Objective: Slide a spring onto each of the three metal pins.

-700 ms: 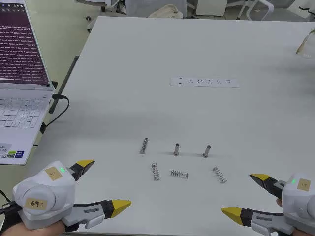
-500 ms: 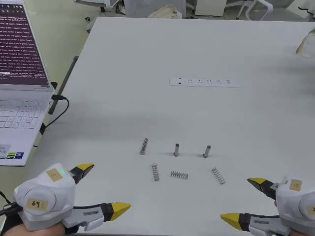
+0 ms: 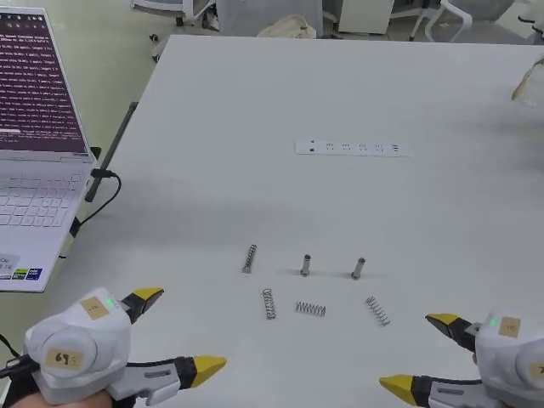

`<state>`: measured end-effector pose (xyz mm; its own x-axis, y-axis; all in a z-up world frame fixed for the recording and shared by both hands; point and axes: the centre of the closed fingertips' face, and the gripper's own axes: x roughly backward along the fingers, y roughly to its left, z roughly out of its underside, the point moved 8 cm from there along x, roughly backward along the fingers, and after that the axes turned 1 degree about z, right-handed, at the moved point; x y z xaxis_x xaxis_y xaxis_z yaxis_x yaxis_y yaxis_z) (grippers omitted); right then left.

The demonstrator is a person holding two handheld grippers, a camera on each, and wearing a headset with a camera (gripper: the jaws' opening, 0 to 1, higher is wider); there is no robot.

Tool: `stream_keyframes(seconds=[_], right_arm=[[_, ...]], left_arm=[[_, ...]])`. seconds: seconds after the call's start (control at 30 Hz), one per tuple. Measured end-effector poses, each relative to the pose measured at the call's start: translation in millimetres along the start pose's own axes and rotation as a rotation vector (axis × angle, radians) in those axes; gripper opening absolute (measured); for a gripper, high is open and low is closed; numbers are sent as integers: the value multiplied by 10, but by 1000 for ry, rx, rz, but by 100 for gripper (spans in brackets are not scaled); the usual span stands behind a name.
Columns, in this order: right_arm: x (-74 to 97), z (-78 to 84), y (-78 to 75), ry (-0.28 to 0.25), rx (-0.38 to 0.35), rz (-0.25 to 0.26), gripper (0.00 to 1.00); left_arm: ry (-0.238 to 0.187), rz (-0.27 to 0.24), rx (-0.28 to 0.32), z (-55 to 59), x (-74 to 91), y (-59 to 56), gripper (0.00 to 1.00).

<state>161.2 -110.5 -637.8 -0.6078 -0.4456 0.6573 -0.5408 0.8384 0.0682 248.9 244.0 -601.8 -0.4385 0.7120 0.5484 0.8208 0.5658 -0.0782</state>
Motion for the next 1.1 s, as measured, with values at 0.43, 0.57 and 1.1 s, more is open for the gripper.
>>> stream_keyframes(seconds=[0.43,0.57,1.1], right_arm=[[9,14,-26,2,-3,5,73],[11,29,-38,3,-6,6,73],[10,34,-57,4,-9,9,72]], left_arm=[[4,-4,4,17,13,15,79],[5,-5,5,15,12,21,79],[1,-10,12,6,-3,56,79]])
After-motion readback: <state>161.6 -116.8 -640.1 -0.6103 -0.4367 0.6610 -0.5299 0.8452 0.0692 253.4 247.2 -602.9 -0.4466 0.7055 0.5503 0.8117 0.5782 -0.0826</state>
